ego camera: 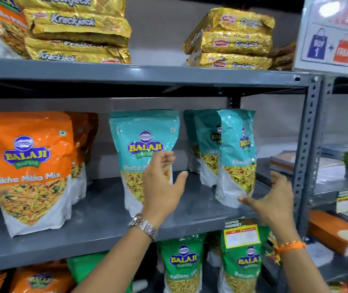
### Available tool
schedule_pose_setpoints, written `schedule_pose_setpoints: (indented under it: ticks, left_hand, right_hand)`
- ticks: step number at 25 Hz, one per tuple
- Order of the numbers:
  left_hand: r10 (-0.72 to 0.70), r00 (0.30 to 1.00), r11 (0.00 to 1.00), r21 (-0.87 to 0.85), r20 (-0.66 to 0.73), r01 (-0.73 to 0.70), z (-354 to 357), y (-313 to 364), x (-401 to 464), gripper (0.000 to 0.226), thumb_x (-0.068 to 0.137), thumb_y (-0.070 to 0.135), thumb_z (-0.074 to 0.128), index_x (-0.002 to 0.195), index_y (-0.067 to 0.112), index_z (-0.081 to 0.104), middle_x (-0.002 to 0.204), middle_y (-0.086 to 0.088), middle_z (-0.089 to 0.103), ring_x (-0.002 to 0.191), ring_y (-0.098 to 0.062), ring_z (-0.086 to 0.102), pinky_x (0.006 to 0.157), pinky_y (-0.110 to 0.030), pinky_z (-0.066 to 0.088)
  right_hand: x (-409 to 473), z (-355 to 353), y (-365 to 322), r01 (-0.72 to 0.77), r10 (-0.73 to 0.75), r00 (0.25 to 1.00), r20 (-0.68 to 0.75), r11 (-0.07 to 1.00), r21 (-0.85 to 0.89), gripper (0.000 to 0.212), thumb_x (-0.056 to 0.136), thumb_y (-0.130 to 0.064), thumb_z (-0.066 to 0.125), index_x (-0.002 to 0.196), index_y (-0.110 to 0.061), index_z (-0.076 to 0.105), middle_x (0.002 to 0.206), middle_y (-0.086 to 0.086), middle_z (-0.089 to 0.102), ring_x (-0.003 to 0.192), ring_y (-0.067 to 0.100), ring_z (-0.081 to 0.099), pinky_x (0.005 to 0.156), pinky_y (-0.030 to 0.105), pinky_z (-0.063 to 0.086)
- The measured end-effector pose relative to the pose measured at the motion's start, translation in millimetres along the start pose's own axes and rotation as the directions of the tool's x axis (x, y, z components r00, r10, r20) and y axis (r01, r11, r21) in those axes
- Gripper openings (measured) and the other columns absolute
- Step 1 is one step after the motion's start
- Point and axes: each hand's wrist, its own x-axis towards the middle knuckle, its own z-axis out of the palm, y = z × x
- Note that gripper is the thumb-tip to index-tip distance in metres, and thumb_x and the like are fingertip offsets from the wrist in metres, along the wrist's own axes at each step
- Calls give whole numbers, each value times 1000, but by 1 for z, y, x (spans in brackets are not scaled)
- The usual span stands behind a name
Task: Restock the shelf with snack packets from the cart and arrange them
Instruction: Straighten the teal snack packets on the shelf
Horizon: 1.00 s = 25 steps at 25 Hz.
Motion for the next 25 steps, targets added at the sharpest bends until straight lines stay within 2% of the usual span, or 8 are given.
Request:
schedule_pose_setpoints:
  ticks: [2, 3, 6, 8, 10, 13, 20, 25]
  left_hand:
    - [-142, 954, 988, -15, 263, 151, 44, 9, 13, 71, 73, 32, 86, 133, 16, 52, 129, 7, 58, 117, -8, 58, 102, -25, 48]
    - [-251, 886, 961, -10, 390, 276, 67, 11, 20, 84, 69, 42, 87, 139, 16, 46, 132, 9, 54, 121, -9, 54, 103, -27, 47]
    - [-418, 761, 856, -66, 497, 513, 116, -1, 40, 114, 42, 66, 88, 137, 22, 44, 137, 6, 58, 125, -17, 57, 106, -41, 48]
    - [-433, 749, 825, -115, 502, 554, 141, -16, 47, 88, 48, 56, 91, 121, 26, 53, 128, 0, 67, 116, -20, 65, 103, -45, 52]
    - [-419, 741, 813, -147, 525, 564, 154, -20, 47, 45, 72, 37, 87, 107, 29, 59, 123, -4, 71, 109, -23, 69, 98, -47, 55]
    - [-389, 678, 732, -237, 624, 639, 157, -22, 47, 17, 93, 20, 68, 106, 27, 61, 120, -4, 71, 104, -21, 68, 91, -42, 56]
    - [-401, 622, 689, -226, 673, 688, 161, -35, 59, 32, 101, 13, 53, 132, 5, 56, 138, -15, 60, 120, -27, 57, 111, -51, 41]
    - [-391, 604, 668, -237, 695, 705, 158, -34, 57, 21, 101, 14, 53, 121, 14, 60, 120, -5, 67, 106, -19, 62, 95, -43, 50]
  right_hand:
    - [15, 6, 6, -45, 51, 986, 159, 998, -37, 132, 43, -37, 99, 150, -8, 28, 150, 19, 36, 140, 38, 35, 112, 53, 38]
    - [22, 10, 7, -62, 69, 971, 228, 997, -36, 138, 42, -39, 99, 152, -7, 23, 154, 17, 32, 143, 38, 31, 114, 53, 35]
    - [34, 23, 8, -64, 45, 950, 308, 997, 53, 137, 30, -51, 96, 143, -8, 30, 145, 14, 47, 135, 33, 47, 107, 50, 45]
    - [40, 26, 10, -111, 75, 942, 327, 990, 91, 124, 31, -46, 96, 133, -8, 37, 135, 11, 57, 124, 29, 58, 97, 45, 52]
    - [40, 29, 8, -110, 80, 945, 317, 991, 75, 117, 34, -42, 98, 130, -7, 41, 131, 12, 59, 120, 30, 59, 95, 42, 53]
    - [26, 34, 0, -62, 73, 978, 196, 996, -60, 118, 30, -60, 90, 124, -7, 43, 126, 14, 54, 116, 35, 57, 94, 44, 53]
    - [9, 45, -11, -80, 93, 994, 49, 971, -225, 112, 37, -75, 82, 118, -9, 41, 123, 13, 51, 113, 39, 54, 92, 49, 51]
    - [11, 46, -10, -63, 78, 996, 52, 965, -253, 113, 36, -77, 80, 118, -8, 42, 122, 13, 52, 112, 38, 56, 95, 46, 50]
